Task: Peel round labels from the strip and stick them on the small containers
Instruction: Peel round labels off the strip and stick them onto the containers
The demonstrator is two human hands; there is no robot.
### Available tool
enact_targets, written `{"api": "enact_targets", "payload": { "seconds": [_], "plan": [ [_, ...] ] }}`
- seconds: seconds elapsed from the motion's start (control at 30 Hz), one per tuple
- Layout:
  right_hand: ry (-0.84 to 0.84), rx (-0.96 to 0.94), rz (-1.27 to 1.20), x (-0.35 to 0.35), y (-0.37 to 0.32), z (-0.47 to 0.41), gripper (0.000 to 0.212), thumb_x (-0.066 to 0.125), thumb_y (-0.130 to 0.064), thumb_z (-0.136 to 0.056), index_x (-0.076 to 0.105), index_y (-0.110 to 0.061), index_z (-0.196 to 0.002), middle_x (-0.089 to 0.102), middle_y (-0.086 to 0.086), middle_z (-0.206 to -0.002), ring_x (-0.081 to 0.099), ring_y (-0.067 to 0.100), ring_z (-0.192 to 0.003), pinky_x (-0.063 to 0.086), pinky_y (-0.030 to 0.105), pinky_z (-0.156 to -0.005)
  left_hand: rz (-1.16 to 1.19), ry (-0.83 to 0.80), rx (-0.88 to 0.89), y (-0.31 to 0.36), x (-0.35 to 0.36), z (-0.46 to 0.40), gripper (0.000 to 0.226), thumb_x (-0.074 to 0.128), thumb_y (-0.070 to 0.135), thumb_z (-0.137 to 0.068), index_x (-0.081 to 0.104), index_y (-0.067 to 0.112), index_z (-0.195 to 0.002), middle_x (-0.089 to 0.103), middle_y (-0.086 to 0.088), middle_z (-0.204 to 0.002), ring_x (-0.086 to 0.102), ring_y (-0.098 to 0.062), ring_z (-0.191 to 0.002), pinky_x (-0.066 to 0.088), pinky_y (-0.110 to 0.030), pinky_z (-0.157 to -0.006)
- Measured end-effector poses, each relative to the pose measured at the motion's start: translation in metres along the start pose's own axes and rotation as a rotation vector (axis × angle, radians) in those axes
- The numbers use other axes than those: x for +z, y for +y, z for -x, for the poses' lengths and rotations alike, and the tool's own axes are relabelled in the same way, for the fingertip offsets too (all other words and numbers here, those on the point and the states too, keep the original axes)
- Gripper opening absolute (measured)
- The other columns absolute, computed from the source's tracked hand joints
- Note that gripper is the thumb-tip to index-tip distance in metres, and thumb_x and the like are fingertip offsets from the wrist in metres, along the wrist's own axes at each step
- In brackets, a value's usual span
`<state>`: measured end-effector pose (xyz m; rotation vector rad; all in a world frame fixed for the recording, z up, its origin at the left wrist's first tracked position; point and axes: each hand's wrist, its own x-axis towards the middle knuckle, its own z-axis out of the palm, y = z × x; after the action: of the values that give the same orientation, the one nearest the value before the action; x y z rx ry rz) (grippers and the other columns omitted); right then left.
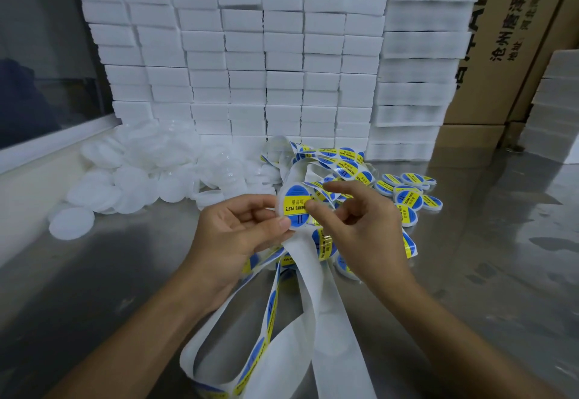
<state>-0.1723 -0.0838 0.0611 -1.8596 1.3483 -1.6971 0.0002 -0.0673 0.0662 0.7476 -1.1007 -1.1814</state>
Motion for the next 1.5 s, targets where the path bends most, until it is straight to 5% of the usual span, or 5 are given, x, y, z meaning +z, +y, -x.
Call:
{"api": "enact_targets", "payload": {
  "seconds": [0.3,0.87,1.07,1.27,1.5],
  "plan": [
    [-0.204,-0.017,-0.331,0.01,-0.012,0.01,0.026,0.076,-0.035,-0.075,0.066,-0.049,-0.094,0.066,-0.018,-0.077,0.062,0.004,-0.061,0.051,0.019,-0.054,0.112,-0.096,-0.063,0.001,0.003,0.002,0.047,0.069,0.001,-0.067,0.068,0.004,-0.114,0.056,-0.023,-0.092,0.071,-0.026,-0.086,0.058,-0.03,-0.076],
    [-0.148,0.116,-0.353,0.01,-0.007,0.008,0.035,0.079,-0.047,-0.057,0.065,-0.023,-0.077,0.065,-0.006,-0.059,0.06,0.015,-0.056,0.055,0.033,-0.057,0.028,-0.085,-0.088,-0.002,-0.002,0.002,0.058,0.073,0.007,-0.06,0.065,0.001,-0.117,0.065,-0.019,-0.076,0.072,-0.023,-0.072,0.059,-0.026,-0.064],
    [-0.151,0.123,-0.369,0.008,-0.004,0.004,0.017,0.069,-0.026,-0.086,0.068,-0.011,-0.078,0.072,0.008,-0.068,0.062,0.021,-0.051,0.051,0.048,-0.049,0.026,-0.147,-0.085,0.001,0.001,0.005,0.052,0.077,0.014,-0.057,0.072,0.007,-0.108,0.071,-0.025,-0.089,0.073,-0.024,-0.077,0.059,-0.026,-0.065],
    [-0.118,0.14,-0.288,0.008,-0.006,0.009,0.061,0.079,-0.066,-0.051,0.061,-0.012,-0.073,0.066,0.011,-0.063,0.057,0.021,-0.056,0.052,0.039,-0.054,-0.008,-0.193,-0.064,0.001,0.002,0.007,0.038,0.077,0.018,-0.057,0.078,0.017,-0.095,0.068,-0.016,-0.076,0.072,-0.021,-0.072,0.058,-0.027,-0.065],
    [-0.092,0.133,-0.252,0.006,-0.005,0.008,0.056,0.07,-0.059,-0.069,0.046,-0.009,-0.06,0.053,0.005,-0.042,0.047,0.014,-0.034,0.035,0.02,-0.037,-0.168,-0.3,-0.008,0.003,0.001,0.008,0.037,0.065,0.009,-0.074,0.072,0.006,-0.111,0.062,-0.039,-0.09,0.07,-0.028,-0.082,0.057,-0.028,-0.071]
  ]
}}
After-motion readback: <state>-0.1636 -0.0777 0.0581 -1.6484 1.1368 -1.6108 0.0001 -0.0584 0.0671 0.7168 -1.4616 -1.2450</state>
